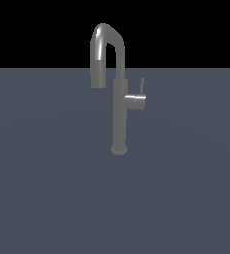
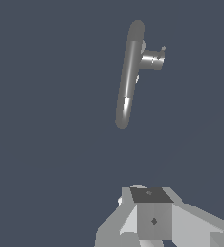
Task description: Turn on the faucet by rotating a designated handle.
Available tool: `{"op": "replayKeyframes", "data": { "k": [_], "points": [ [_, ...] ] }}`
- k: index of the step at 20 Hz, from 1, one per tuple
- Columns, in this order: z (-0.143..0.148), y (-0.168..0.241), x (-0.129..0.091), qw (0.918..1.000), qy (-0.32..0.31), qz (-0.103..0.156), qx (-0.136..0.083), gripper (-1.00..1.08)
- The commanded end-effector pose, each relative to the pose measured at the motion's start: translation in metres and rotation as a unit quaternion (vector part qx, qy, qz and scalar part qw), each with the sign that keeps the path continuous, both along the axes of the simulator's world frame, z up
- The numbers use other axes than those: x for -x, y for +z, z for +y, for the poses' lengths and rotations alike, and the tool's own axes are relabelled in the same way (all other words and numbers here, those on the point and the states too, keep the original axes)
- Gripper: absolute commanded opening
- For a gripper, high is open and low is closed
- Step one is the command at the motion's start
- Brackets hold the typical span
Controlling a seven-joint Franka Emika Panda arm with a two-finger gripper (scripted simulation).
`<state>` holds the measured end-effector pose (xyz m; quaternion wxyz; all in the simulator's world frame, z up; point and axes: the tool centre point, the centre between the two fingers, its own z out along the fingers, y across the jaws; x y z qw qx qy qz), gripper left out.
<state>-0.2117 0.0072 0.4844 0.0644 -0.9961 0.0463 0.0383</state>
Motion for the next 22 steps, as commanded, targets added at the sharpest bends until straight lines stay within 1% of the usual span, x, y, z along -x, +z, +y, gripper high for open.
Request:
{"op": "replayKeyframes", "data": {
  "k": [1,4,7,10,12,15,17,19,22],
  "points": [
    [-0.001,-0.001,-0.011,0.9995,-0.019,0.015,-0.019,-1.00],
    [-0.003,-0.004,-0.028,0.9971,-0.047,0.038,-0.046,-1.00],
    [-0.006,-0.007,-0.045,0.9924,-0.077,0.061,-0.075,-1.00],
    [-0.010,-0.011,-0.062,0.9851,-0.107,0.085,-0.104,-1.00],
    [-0.013,-0.015,-0.073,0.9788,-0.127,0.101,-0.124,-1.00],
    [-0.018,-0.021,-0.090,0.9669,-0.159,0.126,-0.155,-1.00],
    [-0.022,-0.026,-0.102,0.9573,-0.180,0.143,-0.176,-1.00],
    [-0.026,-0.032,-0.113,0.9461,-0.201,0.160,-0.197,-1.00],
    [-0.034,-0.042,-0.129,0.9265,-0.233,0.185,-0.230,-1.00]
  ]
}}
